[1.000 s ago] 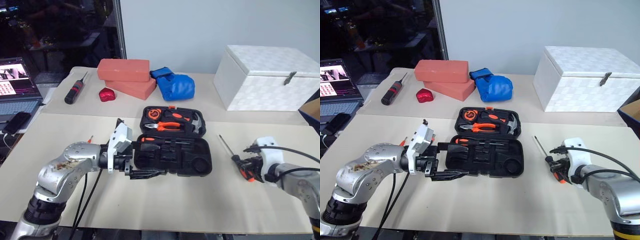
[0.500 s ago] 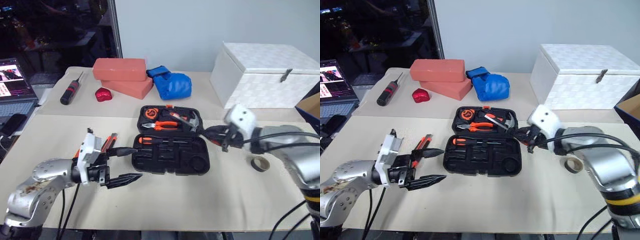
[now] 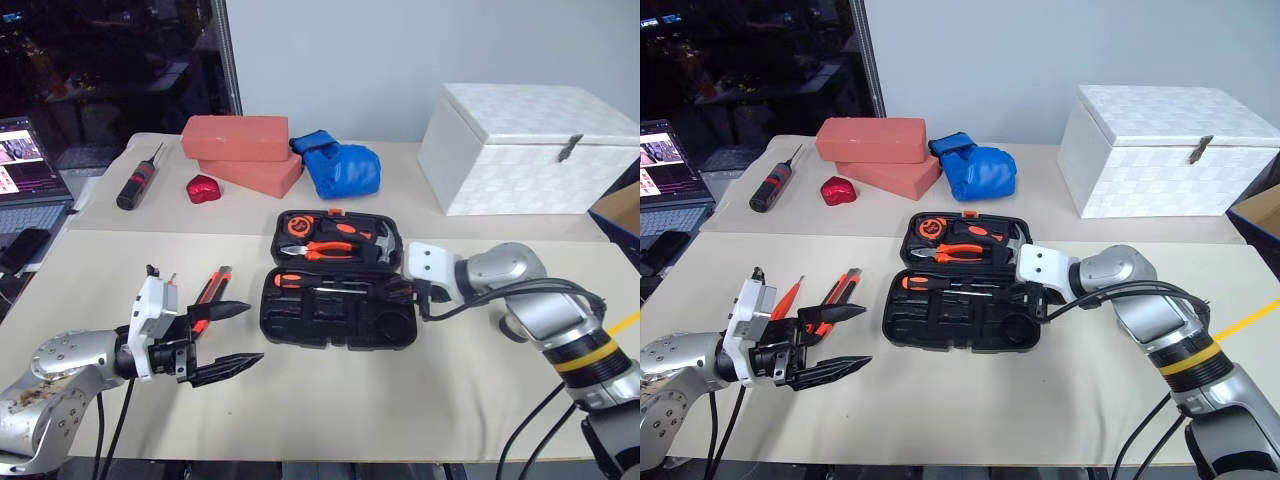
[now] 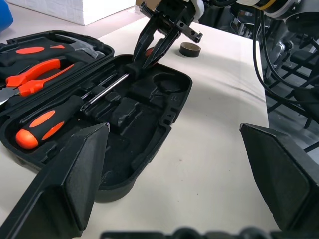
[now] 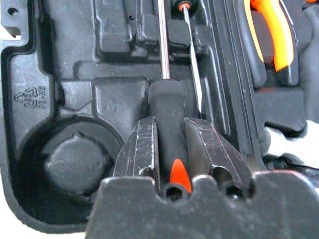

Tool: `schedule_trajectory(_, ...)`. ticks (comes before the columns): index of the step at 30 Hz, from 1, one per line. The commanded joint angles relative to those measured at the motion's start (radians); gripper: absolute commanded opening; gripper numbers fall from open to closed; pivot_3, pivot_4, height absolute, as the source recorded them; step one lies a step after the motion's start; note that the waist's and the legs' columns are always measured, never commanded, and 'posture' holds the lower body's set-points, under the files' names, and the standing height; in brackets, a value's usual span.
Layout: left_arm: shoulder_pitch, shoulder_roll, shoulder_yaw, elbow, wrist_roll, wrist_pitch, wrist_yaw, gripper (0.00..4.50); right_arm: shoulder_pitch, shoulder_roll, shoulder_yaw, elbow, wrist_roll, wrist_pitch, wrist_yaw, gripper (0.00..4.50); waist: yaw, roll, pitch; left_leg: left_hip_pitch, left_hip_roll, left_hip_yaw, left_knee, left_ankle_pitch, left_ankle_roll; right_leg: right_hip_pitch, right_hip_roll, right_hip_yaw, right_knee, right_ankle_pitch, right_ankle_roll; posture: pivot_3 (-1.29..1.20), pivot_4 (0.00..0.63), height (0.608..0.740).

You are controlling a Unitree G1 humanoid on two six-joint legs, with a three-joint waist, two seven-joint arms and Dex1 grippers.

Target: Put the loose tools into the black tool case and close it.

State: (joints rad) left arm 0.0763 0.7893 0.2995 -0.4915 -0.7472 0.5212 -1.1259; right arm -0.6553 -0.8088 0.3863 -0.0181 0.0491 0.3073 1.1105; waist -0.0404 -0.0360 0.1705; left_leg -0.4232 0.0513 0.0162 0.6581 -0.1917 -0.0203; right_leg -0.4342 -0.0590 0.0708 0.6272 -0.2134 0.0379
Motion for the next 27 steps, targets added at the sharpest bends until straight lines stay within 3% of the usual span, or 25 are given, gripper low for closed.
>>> schedule_trajectory(1, -0.018, 0.012, 0.011, -0.015, 0.001, -0.025, 0.008, 4.5, -0.022, 0.027, 0.023, 0.064, -0.046, -0.021, 0.023, 0.49, -0.002, 0.0, 0.0, 0.001, 0.0, 0.0, 0.0, 0.0, 0.0, 0.001, 0.0, 0.0, 0.0, 0.0, 0.0, 0.0, 0.15, 0.74)
schedule_trajectory(3, -0.024, 0.012, 0.005, -0.016, 0.003, -0.025, 0.012, 4.5, -0.029, 0.041, 0.022, 0.083, -0.045, -0.016, 0.051, 0.49, -0.002, 0.0, 0.0, 0.002, 0.0, 0.0, 0.001, 0.0, 0.0, 0.002, 0.0, 0.0, 0.0, 0.0, -0.001, 0.0, 0.15, 0.74)
schedule_trajectory(5, -0.029, 0.012, -0.001, -0.018, 0.004, -0.024, 0.016, 4.5, -0.029, 0.053, 0.016, 0.093, -0.034, -0.015, 0.074, 1.49, 0.0, 0.0, 0.0, 0.003, 0.0, 0.0, 0.001, 0.0, 0.0, 0.003, 0.0, 0.0, 0.0, 0.001, -0.001, 0.0, 0.15, 0.74)
schedule_trajectory(11, -0.029, 0.011, -0.002, -0.02, 0.006, -0.023, 0.022, 4.5, -0.005, 0.088, -0.056, 0.07, 0.007, -0.026, 0.058, 3.45, -0.001, 0.0, 0.0, 0.003, 0.001, 0.0, 0.0, 0.0, 0.0, 0.003, 0.0, 0.0, 0.0, 0.0, -0.001, 0.0, 0.15, 0.74)
schedule_trajectory(22, -0.062, 0.002, -0.029, 0.011, 0.022, -0.028, 0.03, 4.5, 0.013, 0.076, -0.116, 0.005, 0.004, 0.05, 0.022, 3.45, -0.001, 0.0, 0.0, 0.0, 0.0, 0.0, 0.0, 0.0, 0.0, -0.001, 0.0, 0.0, 0.003, -0.001, -0.001, 0.0, 0.15, 0.74)
schedule_trajectory(25, -0.071, 0.002, -0.035, 0.017, 0.024, -0.03, 0.03, 4.5, 0.005, 0.079, -0.102, 0.027, -0.018, 0.039, 0.015, 2.79, -0.001, 0.0, 0.0, 0.0, 0.0, 0.0, 0.0, 0.0, 0.0, -0.001, 0.0, 0.0, 0.003, -0.001, -0.001, 0.0, 0.15, 0.74)
schedule_trajectory(27, -0.074, 0.003, -0.037, 0.019, 0.024, -0.031, 0.029, 4.5, -0.003, 0.084, -0.091, 0.043, -0.026, 0.037, 0.02, 2.05, -0.001, 0.0, 0.0, 0.0, 0.0, 0.0, 0.0, 0.0, 0.0, -0.001, 0.0, 0.0, 0.002, -0.001, -0.001, 0.0, 0.15, 0.74)
